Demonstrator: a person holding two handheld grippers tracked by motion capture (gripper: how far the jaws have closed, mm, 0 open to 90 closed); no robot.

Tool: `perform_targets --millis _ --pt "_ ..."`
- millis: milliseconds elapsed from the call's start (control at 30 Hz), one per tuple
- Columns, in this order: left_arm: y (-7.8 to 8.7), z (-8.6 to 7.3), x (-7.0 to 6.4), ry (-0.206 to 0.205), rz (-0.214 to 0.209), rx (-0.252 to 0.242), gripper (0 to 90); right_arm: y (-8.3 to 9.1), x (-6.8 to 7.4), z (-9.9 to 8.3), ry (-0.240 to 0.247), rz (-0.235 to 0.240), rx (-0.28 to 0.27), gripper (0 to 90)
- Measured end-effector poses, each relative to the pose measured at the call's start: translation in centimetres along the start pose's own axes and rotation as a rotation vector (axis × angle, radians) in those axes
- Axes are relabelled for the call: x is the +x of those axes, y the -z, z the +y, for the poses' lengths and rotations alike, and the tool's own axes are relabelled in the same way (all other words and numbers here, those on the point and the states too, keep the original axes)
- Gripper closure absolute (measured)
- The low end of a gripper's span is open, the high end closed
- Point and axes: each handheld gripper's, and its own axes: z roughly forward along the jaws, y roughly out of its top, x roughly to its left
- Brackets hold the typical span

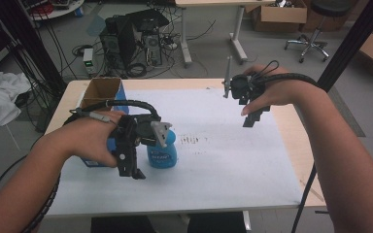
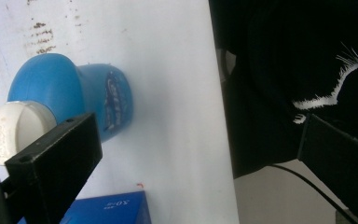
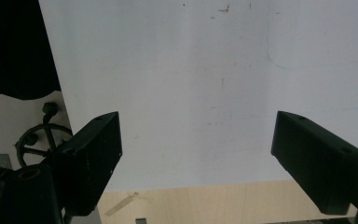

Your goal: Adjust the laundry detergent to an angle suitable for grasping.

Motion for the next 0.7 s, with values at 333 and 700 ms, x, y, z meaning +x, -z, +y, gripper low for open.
perform_targets --millis 333,700 --pt "0.19 -0.01 -0.51 0.007 0.002 -0.002 0.1 0.08 0.08 0.29 0.002 -0.009 -0.004 16.4" --pt "-0.27 -0.02 -0.72 0.004 0.009 -0.010 0.1 -0.25 0.02 0.79 0.008 -0.018 0.011 16.4"
